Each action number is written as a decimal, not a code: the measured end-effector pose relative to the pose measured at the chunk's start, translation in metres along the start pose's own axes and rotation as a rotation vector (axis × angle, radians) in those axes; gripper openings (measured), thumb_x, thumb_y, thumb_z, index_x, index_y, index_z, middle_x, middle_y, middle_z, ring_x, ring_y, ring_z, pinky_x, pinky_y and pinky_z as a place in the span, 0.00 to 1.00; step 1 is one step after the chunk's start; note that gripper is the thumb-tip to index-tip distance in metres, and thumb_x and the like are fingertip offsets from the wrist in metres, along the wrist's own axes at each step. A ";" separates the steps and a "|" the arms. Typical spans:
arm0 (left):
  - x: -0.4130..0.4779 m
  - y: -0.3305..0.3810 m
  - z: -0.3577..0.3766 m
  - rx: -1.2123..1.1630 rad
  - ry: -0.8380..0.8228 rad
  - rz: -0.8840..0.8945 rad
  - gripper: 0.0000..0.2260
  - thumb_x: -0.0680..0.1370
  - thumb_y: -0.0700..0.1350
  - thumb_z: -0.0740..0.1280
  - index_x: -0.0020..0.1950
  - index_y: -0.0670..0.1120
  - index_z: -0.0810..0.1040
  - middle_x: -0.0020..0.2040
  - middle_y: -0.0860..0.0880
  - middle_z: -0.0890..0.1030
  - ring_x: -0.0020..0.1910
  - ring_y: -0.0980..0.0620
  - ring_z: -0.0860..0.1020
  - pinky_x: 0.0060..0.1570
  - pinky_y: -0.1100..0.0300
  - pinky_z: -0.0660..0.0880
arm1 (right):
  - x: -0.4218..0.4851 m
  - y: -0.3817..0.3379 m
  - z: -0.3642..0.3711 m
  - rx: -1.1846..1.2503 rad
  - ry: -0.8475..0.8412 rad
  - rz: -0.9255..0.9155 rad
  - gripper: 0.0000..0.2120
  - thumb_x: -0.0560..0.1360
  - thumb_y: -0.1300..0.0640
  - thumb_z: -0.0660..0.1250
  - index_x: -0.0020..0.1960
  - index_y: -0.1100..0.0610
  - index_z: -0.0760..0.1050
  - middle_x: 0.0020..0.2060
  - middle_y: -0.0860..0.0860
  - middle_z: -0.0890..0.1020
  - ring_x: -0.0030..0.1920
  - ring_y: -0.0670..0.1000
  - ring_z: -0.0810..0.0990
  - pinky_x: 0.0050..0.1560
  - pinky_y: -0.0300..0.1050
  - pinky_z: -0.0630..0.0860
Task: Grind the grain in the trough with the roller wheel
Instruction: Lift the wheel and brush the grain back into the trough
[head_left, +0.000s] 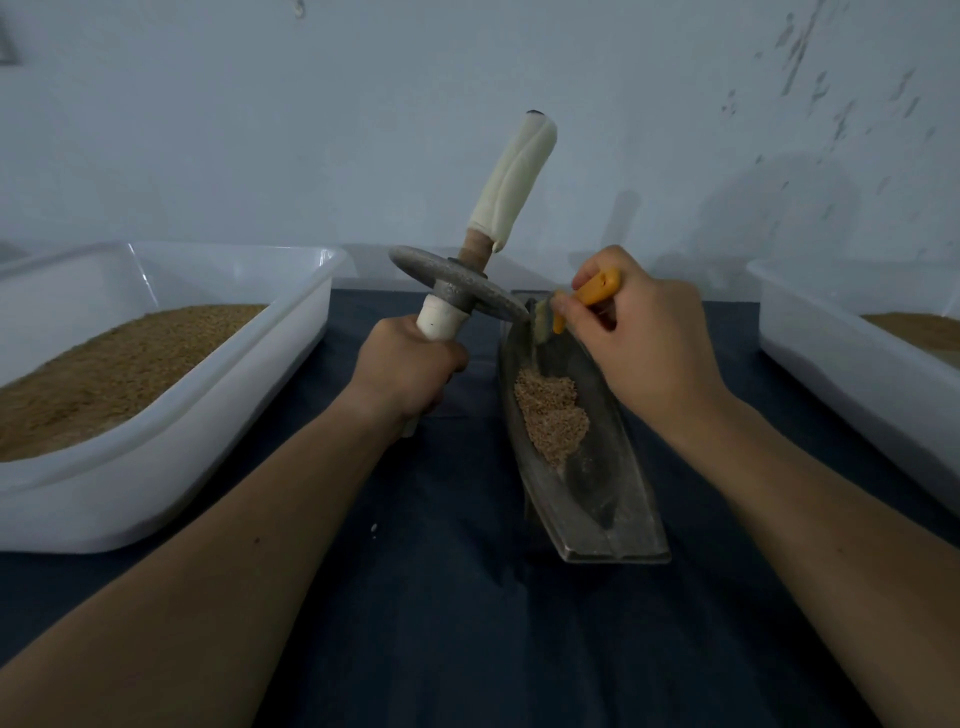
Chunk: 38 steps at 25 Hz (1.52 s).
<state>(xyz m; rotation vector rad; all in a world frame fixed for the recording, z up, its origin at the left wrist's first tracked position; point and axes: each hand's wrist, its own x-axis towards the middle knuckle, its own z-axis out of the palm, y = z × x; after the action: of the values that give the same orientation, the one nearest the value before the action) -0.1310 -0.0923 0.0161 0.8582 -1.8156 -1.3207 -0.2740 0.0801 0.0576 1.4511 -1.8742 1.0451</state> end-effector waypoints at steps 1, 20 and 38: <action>0.000 0.000 0.000 0.000 0.000 -0.001 0.06 0.66 0.42 0.71 0.36 0.45 0.74 0.26 0.48 0.74 0.24 0.50 0.71 0.26 0.58 0.69 | 0.000 0.002 0.001 -0.015 -0.033 0.014 0.09 0.81 0.50 0.69 0.49 0.56 0.76 0.31 0.46 0.78 0.32 0.44 0.78 0.35 0.45 0.77; -0.002 0.002 0.000 0.000 -0.005 0.001 0.06 0.67 0.40 0.71 0.37 0.44 0.74 0.27 0.48 0.73 0.24 0.50 0.71 0.27 0.57 0.69 | 0.008 -0.028 -0.022 0.054 0.000 0.102 0.10 0.79 0.52 0.67 0.41 0.56 0.75 0.28 0.50 0.80 0.29 0.47 0.80 0.36 0.49 0.80; -0.003 0.002 0.000 0.022 -0.014 -0.001 0.06 0.67 0.41 0.71 0.37 0.44 0.74 0.27 0.47 0.74 0.26 0.49 0.72 0.28 0.56 0.70 | 0.028 -0.009 -0.058 0.231 -0.298 0.309 0.09 0.76 0.53 0.64 0.40 0.53 0.78 0.29 0.51 0.83 0.28 0.46 0.80 0.34 0.43 0.74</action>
<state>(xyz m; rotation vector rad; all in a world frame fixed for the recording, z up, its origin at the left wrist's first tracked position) -0.1296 -0.0896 0.0180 0.8641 -1.8436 -1.3127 -0.2750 0.1128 0.1139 1.5472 -2.3087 1.2820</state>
